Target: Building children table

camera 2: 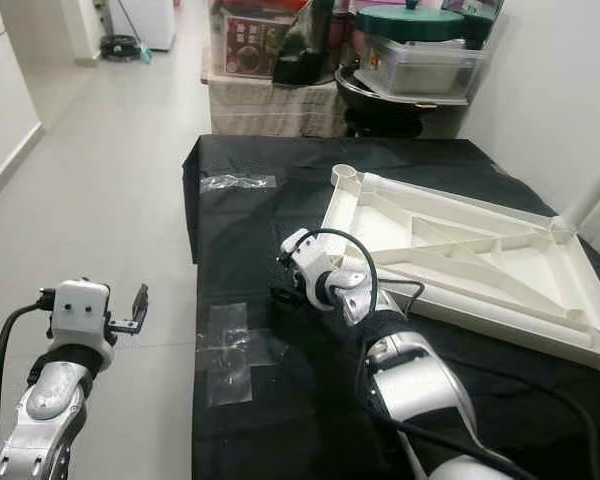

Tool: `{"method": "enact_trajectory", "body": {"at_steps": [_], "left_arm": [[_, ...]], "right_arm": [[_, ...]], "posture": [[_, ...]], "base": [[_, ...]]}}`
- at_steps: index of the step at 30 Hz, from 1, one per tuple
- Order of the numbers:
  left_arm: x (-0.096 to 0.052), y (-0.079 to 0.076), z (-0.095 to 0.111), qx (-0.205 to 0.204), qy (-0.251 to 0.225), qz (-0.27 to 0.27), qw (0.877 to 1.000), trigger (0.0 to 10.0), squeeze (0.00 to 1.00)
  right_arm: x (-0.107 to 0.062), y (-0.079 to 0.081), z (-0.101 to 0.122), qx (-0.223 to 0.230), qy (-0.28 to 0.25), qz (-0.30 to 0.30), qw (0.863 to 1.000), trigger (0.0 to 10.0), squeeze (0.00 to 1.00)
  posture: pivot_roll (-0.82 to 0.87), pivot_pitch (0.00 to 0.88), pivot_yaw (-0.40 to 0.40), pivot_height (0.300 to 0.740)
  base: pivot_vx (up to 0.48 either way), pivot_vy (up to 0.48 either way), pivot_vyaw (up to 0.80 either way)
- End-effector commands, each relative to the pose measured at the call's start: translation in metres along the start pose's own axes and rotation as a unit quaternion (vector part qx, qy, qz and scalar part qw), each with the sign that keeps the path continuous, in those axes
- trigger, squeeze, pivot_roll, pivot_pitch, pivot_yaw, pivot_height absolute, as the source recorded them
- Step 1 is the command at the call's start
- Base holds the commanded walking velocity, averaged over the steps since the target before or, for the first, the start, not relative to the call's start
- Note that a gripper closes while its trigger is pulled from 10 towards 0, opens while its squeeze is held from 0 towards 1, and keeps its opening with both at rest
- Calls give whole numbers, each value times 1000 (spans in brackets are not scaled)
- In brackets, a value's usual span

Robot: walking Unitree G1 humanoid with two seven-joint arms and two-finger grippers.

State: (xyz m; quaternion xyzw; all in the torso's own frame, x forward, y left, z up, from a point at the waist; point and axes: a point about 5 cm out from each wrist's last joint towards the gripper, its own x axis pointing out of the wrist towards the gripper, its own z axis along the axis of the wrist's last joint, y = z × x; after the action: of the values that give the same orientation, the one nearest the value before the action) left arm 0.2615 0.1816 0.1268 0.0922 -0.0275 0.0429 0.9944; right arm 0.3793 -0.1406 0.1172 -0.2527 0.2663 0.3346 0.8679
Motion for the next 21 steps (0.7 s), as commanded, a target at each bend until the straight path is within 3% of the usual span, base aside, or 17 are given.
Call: {"method": "enact_trajectory", "body": {"at_steps": [1, 4, 5, 8, 13, 16, 18, 19, 20, 21], "left_arm": [[0, 0, -4, 7, 9, -3, 1000, 10000, 0], [0, 1, -4, 7, 9, 1, 1000, 10000, 0], [-1, -1, -6, 6, 10, 2, 1000, 10000, 0], [-2, -2, -6, 6, 12, 1, 1000, 10000, 0], [-4, -2, -8, 6, 14, 1, 1000, 10000, 0], [-3, -2, -8, 6, 15, 0, 1000, 10000, 0], [-3, -2, -8, 6, 15, 0, 1000, 10000, 0], [-3, -3, -9, 5, 16, -1, 1000, 10000, 0], [-3, -5, -10, 4, 19, -6, 1000, 10000, 0], [-3, -5, -10, 4, 19, -6, 1000, 10000, 0]], "right_arm": [[3, 9, -24, -13, 62, 37, 997, 0, 0], [-3, 2, -25, -56, 88, 42, 994, 0, 0], [-8, -3, -28, -105, 113, 59, 986, 0, 0], [-14, -7, -29, -142, 128, 85, 978, 0, 0], [-21, -10, -30, -177, 140, 129, 966, 0, 0], [-29, -11, -27, -215, 118, 180, 953, 0, 0], [-29, -11, -27, -215, 118, 180, 953, 0, 0], [-34, -10, -29, -231, 107, 208, 944, 0, 0], [-44, -5, -33, -286, 69, 261, 919, 0, 0], [-44, -5, -33, -286, 69, 261, 919, 0, 0]], "posture": [[150, 0, -133, 740], [149, 0, -138, 740], [152, 0, -150, 740], [149, 0, -153, 740], [142, 0, -155, 740], [130, 0, -150, 740], [130, 0, -150, 740], [117, 0, -144, 740], [103, 0, -137, 740], [103, 0, -137, 740]], "base": [[0, 0, 0], [0, 0, 0], [0, 0, 0], [0, 0, 0], [0, 0, 0], [0, 0, 0], [0, 0, 0], [0, 0, 0], [0, 0, 0], [0, 0, 0]]}}
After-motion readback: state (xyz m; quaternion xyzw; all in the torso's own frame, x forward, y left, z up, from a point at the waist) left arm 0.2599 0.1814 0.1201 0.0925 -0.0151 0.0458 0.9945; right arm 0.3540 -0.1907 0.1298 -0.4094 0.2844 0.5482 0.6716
